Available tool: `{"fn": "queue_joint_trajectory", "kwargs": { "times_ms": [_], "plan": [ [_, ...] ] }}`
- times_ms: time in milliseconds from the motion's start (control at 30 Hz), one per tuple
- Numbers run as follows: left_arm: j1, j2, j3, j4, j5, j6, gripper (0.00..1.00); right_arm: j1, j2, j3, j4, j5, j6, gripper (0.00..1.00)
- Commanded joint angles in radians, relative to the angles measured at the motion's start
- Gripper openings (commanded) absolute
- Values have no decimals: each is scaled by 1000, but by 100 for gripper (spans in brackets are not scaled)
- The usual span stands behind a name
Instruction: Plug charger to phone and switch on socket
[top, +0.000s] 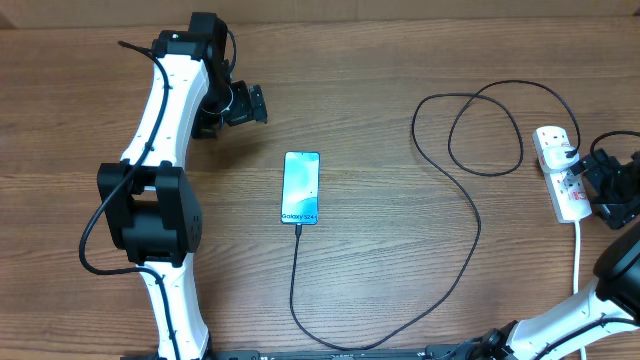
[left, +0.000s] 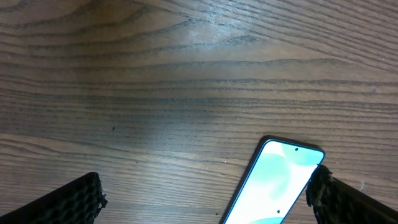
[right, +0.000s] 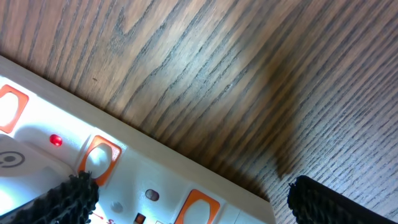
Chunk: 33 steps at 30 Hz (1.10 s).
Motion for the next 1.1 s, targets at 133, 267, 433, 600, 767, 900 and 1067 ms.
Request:
{"fn": "queue_joint_trajectory", "kwargs": {
  "times_ms": [133, 267, 433, 600, 767, 900, 1067],
  "plan": [
    [-2, -10, 17, -2, -6, 2, 100, 11, 17, -13, -14, 0, -12, 100],
    [-2, -10, 17, -2, -6, 2, 99, 11, 16, -13, -27, 0, -12, 88],
    [-2, -10, 17, -2, -6, 2, 100, -8, -19, -10, -37, 37, 16, 85],
    [-2, -10, 17, -2, -6, 2, 99, -31, -97, -10, -18, 34, 26, 86],
    [-2, -10, 17, -2, -6, 2, 100, -32, -117, -10, 3, 36, 25, 87],
    [-2, -10, 17, -2, -6, 2, 100, -32, -115, -10, 8, 37, 26, 88],
    [-2, -10, 17, -2, -6, 2, 100, -30, -115, -10, 1, 31, 26, 80]
  ]
}}
